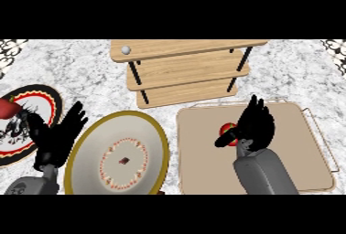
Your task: Pick the tomato from the tray and place it in the tiered shelf
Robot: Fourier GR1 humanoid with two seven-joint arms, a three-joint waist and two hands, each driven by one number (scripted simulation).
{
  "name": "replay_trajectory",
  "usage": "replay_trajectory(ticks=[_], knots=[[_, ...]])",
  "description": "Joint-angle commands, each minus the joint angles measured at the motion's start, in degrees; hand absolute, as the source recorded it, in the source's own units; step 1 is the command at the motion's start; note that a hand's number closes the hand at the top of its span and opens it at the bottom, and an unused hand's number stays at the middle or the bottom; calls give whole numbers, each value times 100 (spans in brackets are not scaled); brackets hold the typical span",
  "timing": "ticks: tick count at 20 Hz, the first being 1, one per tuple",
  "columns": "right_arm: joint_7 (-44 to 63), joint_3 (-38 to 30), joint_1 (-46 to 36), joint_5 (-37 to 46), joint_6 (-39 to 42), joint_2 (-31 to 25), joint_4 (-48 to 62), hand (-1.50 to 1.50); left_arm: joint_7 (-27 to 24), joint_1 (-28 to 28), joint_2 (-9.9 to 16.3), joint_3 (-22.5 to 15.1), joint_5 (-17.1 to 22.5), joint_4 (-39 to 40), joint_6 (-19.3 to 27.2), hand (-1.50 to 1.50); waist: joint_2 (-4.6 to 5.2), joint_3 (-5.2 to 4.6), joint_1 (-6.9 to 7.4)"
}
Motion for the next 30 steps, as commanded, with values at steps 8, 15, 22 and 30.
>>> replay_trajectory(ticks=[8, 15, 22, 30], knots=[[-55, 188, -211, -675, 687, 36, 986, 150, 255, 40, -92, 12, -70, 175, -40, 0, 72, -39, 66], [94, 709, -506, -955, -403, 35, 963, 150, 280, 258, -178, 39, -129, 100, -162, 0, 55, -38, 57], [-1584, 2569, -682, -2192, 331, 34, 60, 150, 227, 141, -158, -78, -212, 41, -306, 0, 80, -28, 419], [-911, 3908, -1366, -2392, -341, 29, -1853, 150, 292, 3, -215, 132, -224, 431, -277, 0, 9, -45, 45]])
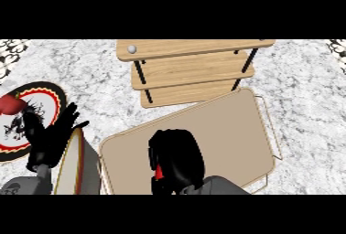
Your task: Pick the tomato from the tray and place it in the tiered shelf
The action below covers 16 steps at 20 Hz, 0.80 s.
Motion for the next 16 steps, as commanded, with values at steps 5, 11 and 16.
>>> replay_trajectory(ticks=[5, 11, 16], knots=[[1737, 328, -1100, 652, -73, 142, -2089, 150, 200, 183, -259, -116, 0, 87, 51, 0, -13, -44, -226], [2558, -717, -2395, 426, 670, 142, -2379, 150, 237, 373, -442, -209, -95, -166, 229, 0, -24, -48, -212], [2648, -1782, -3143, 130, 1110, 142, -2161, 150, 272, 322, -281, -86, -104, -180, 149, 0, -16, -48, -248]])
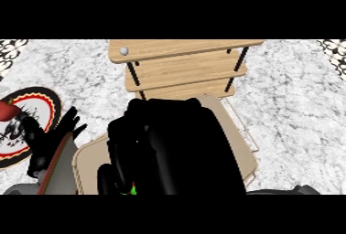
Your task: Pick the tomato from the tray and place it in the tiered shelf
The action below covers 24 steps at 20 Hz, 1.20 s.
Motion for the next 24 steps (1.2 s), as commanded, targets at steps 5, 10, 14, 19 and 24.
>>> replay_trajectory(ticks=[5, 10, 14, 19, 24], knots=[[1067, -1561, -1189, -303, 819, 85, 550, 150, 123, 280, -18, 18, 167, 49, -240, 0, 49, -58, 9], [549, -2664, -2116, -641, 950, -164, 1574, 150, 86, 107, -324, -211, -50, 33, -25, 0, 82, -58, 30], [302, -3013, -2566, -798, 1186, -442, 2035, 150, 225, -160, -219, -9, 37, 204, -81, 0, 85, -56, 0], [-609, -3363, -2721, -1085, 1240, -726, 3081, 150, 278, -358, -375, -124, -143, 256, 58, 0, 122, -55, 18], [-1664, -3366, -2566, -1067, 1331, -1121, 3987, 150, -75, 132, -431, -199, -201, 143, -123, 0, 142, -56, 113]])
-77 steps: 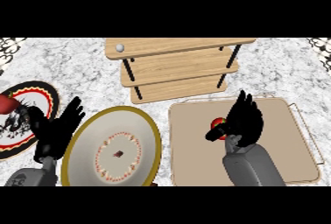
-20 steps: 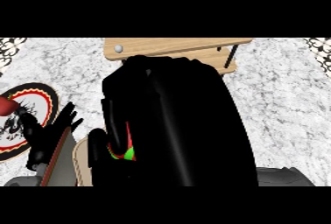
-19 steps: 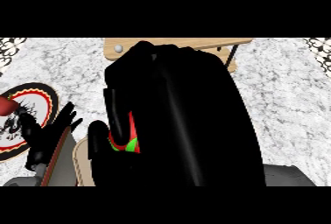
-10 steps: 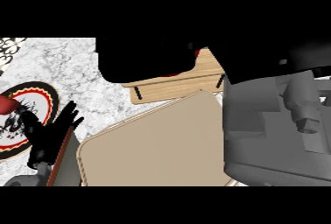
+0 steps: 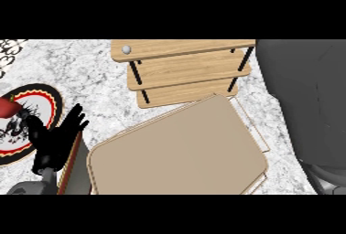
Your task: Pick the tomato from the tray and place it in the tiered shelf
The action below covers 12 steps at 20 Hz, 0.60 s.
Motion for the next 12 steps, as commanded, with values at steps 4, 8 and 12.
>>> replay_trajectory(ticks=[4, 8, 12], knots=[[-643, 43, 19, 242, 10, -168, 889, 150, 442, -38, -91, -52, -41, -71, 49, 0, 27, -40, 20], [-1058, 58, 183, 398, -356, -11, 1318, 150, 234, -207, -149, 40, -81, 431, -37, 0, 37, -42, -9], [-1412, 99, 75, 719, -701, -42, 1789, 150, 196, 55, -273, -86, -128, 179, -65, 0, 37, -41, 29]])
